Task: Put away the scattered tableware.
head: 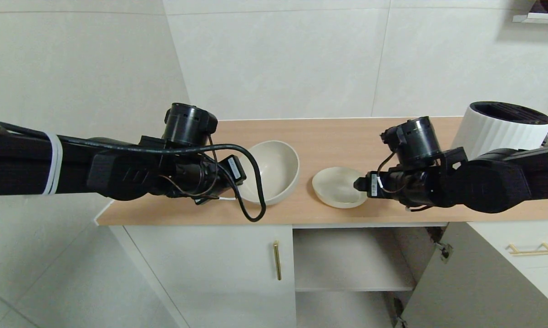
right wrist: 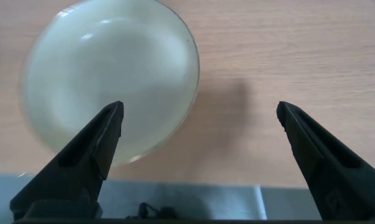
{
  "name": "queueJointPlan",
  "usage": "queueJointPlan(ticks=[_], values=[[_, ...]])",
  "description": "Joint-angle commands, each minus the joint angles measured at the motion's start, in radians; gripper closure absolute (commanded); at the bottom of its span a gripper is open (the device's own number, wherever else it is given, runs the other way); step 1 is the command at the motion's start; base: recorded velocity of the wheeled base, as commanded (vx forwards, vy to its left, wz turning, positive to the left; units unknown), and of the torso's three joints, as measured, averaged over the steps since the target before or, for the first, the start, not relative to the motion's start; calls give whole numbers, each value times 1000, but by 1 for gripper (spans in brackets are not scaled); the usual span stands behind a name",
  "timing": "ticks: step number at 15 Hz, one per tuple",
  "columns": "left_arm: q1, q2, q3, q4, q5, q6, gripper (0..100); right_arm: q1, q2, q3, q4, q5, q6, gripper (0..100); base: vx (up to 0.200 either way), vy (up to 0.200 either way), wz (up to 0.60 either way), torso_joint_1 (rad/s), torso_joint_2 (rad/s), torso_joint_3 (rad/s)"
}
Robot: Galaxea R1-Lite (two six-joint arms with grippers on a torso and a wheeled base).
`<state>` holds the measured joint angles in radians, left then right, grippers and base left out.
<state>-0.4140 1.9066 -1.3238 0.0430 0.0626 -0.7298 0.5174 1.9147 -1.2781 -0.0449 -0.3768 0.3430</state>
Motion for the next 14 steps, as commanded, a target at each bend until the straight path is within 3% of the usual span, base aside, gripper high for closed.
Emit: queueJointPlan(ticks=[1, 4, 12, 13, 14], values=[[0, -6, 0, 0, 0, 0, 100, -2, 55, -14, -23, -11, 1, 0, 0, 0, 0, 0, 0, 0], [0, -6, 6, 0, 0, 0, 100, -10, 101, -30, -82, -20, -6, 0, 0, 0, 0, 0, 0, 0], [0, -6, 8, 0, 0, 0, 100, -34, 133, -67, -87, -31, 1, 0, 0, 0, 0, 0, 0, 0], [0, -6, 8, 0, 0, 0, 100, -34, 133, -67, -87, -31, 1, 100, 0, 0, 0, 0, 0, 0], [0, -8, 8, 0, 0, 0, 100, -34, 133, -67, -87, -31, 1, 100, 0, 0, 0, 0, 0, 0]])
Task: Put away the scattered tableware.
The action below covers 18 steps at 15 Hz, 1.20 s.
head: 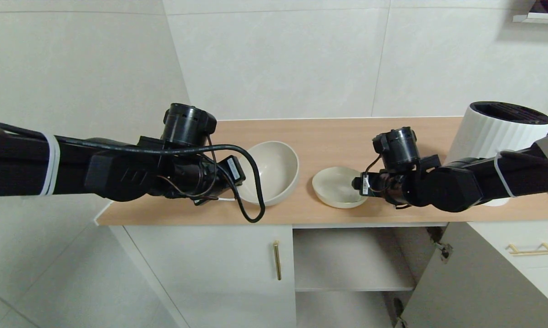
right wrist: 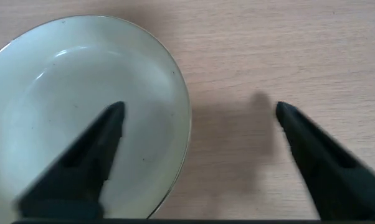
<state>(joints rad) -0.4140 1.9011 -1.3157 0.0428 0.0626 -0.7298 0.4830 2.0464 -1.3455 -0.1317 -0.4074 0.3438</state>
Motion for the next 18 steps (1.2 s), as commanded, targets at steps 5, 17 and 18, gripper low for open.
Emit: queueJointPlan(ticks=[5, 17, 18], values=[[0, -5, 6, 0, 0, 0, 100, 0, -8, 3, 0, 1, 1, 100, 0, 0, 0, 0, 0, 0], [0, -249, 162, 97, -17, 119, 100, -4, -374, 190, 61, 234, 0, 100, 0, 0, 0, 0, 0, 0], [-3, -284, 188, 97, -32, 136, 100, -4, -407, 213, 99, 237, 0, 100, 0, 0, 0, 0, 0, 0]])
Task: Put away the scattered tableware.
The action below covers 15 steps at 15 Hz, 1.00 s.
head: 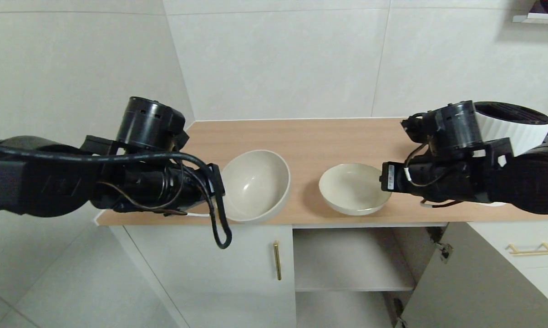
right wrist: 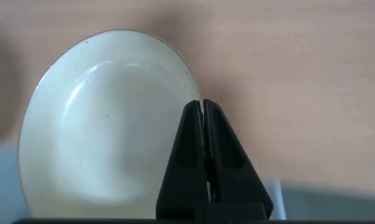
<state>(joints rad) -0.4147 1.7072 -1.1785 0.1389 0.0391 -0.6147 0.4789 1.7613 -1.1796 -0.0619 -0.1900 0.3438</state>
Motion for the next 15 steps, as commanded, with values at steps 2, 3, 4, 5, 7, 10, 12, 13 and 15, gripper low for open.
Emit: queueJointPlan(ticks=[2, 3, 4, 5, 7, 10, 12, 13, 15], values=[[-4, -115, 73, 1, -28, 24, 100, 1, -141, 61, 56, 24, 0, 100, 0, 0, 0, 0, 0, 0], [-6, -156, 119, 2, -53, 27, 100, 1, -167, 109, 57, 50, 1, 100, 0, 0, 0, 0, 0, 0], [-6, -163, 131, 2, -53, 29, 100, 1, -175, 129, 59, 55, 1, 100, 0, 0, 0, 0, 0, 0], [-10, -163, 145, 2, -53, 43, 100, 1, -181, 146, 62, 57, 1, 100, 0, 0, 0, 0, 0, 0], [-19, -170, 175, 1, -53, 76, 100, 3, -200, 176, 62, 75, 0, 100, 0, 0, 0, 0, 0, 0], [-52, -163, 189, 2, -54, 78, 100, 1, -240, 238, 60, 142, -9, 100, 0, 0, 0, 0, 0, 0], [-67, -156, 198, 5, -54, 87, 100, 1, -247, 258, 56, 144, -17, 100, 0, 0, 0, 0, 0, 0], [-76, -149, 206, 18, -54, 110, 100, 1, -246, 267, 56, 142, -45, 100, 0, 0, 0, 0, 0, 0], [-79, -146, 206, 27, -61, 112, 100, 1, -233, 271, 54, 142, -52, 100, 0, 0, 0, 0, 0, 0]])
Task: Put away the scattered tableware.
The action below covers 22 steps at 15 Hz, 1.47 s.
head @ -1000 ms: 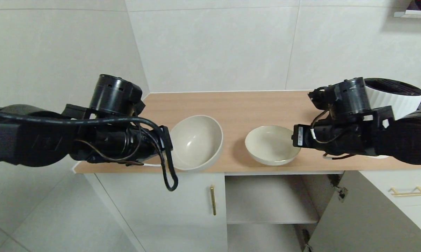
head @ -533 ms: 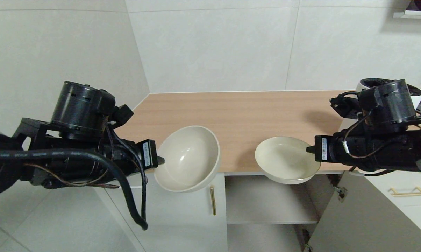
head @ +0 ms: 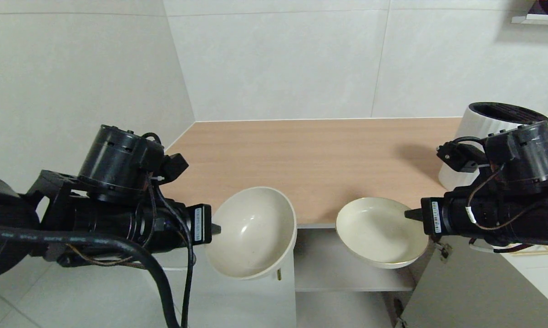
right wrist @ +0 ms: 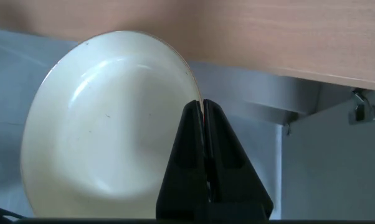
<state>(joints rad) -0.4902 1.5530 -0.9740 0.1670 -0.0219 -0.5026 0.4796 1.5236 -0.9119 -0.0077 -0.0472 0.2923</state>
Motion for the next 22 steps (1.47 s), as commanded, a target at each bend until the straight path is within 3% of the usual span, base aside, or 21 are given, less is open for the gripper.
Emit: queueJointPlan(ticks=[1, 6, 22], values=[[-4, 9, 0, 0, -3, -1, 100, 1, 10, 4, 0, -2, -1, 100, 0, 0, 0, 0, 0, 0], [-4, 33, -2, -1, -4, 1, 100, 1, 29, 2, -2, -3, -1, 100, -200, 0, 0, 8, 1, 0], [-2, 44, -3, -1, 0, -1, 100, -35, 118, 5, -52, -8, -2, 100, 0, 0, 0, 0, 0, 0]])
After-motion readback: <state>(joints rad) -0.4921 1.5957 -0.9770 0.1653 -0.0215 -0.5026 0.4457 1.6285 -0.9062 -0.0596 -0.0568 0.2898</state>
